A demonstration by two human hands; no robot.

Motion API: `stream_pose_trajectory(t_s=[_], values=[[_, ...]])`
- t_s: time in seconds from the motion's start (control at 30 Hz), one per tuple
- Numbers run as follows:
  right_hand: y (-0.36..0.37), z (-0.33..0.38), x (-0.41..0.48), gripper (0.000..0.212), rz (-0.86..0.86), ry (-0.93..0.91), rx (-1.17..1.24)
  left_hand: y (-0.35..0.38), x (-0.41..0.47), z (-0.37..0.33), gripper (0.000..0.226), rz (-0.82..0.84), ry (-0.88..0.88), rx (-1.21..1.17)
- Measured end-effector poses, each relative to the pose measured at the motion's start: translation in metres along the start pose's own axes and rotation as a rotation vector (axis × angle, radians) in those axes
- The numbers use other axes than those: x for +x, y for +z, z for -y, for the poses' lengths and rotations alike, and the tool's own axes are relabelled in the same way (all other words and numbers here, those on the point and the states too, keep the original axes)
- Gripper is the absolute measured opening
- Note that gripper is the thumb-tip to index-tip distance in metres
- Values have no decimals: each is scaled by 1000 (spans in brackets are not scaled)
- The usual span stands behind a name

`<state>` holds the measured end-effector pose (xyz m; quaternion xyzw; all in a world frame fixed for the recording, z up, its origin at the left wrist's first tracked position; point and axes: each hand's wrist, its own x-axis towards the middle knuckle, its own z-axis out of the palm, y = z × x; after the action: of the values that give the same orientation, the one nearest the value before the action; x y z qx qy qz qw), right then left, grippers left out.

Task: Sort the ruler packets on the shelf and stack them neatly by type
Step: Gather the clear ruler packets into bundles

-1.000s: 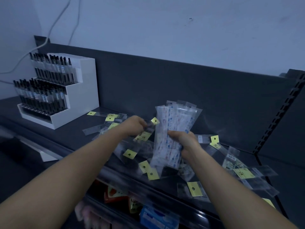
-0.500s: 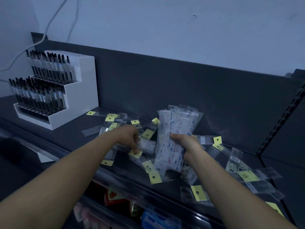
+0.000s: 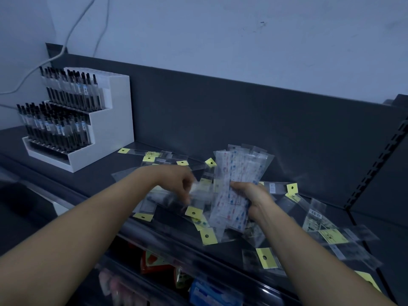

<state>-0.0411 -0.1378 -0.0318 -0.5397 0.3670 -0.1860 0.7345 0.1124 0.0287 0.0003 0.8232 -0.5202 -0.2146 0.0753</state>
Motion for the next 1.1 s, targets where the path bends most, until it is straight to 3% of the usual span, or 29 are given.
stream_pose_trajectory(t_s=[0.07,0.23,0.4,0.57,0.73,0.87,1.1], values=[[-1,0,-1,24,4,3,-3,8,1,4,33,62,-72,107],[-1,-1,-2,26,16,4,-5,12,-2,4,68,134,-209,209],[-5,-1,-2,23,18,6,-9,10,0,9,33,70,-158,209],[-8,-1,-1,24,16,1,3,3,1,15,32,-190,-45,69],[-8,-1,-2,20,20,-2,0,-9,-1,7,23,-353,72,-235],[-9,-2,-1,21,14,-1,16,-15,-2,-8,20,-434,154,-614],[-13,1,-5,38,-36,-25,80,-13,6,-46,33,-313,284,-991]])
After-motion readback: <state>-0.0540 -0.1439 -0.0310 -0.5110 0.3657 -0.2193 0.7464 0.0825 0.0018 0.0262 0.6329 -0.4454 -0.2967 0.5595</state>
